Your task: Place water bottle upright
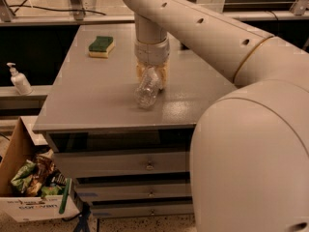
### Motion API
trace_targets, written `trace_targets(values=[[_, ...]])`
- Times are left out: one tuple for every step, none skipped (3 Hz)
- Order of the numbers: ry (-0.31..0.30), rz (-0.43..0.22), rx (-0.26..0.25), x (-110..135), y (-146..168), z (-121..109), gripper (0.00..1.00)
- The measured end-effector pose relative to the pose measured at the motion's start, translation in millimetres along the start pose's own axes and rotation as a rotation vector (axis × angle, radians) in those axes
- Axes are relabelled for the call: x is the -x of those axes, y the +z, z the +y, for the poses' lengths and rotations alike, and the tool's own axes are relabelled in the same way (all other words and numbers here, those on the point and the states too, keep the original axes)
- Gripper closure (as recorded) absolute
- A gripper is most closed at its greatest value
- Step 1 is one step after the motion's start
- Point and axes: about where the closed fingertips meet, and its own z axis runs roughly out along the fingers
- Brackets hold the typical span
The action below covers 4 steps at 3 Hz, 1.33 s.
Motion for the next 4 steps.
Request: trace_targets(values=[[-0.015, 0.032, -0.007, 0, -9, -15, 1.0], [-0.053, 0.057, -0.062, 11, -30, -30, 1.0], [-0.122, 0.08, -0.148, 22, -62, -45, 1.0], [-0.122, 0.082, -0.151, 22, -61, -46, 1.0]])
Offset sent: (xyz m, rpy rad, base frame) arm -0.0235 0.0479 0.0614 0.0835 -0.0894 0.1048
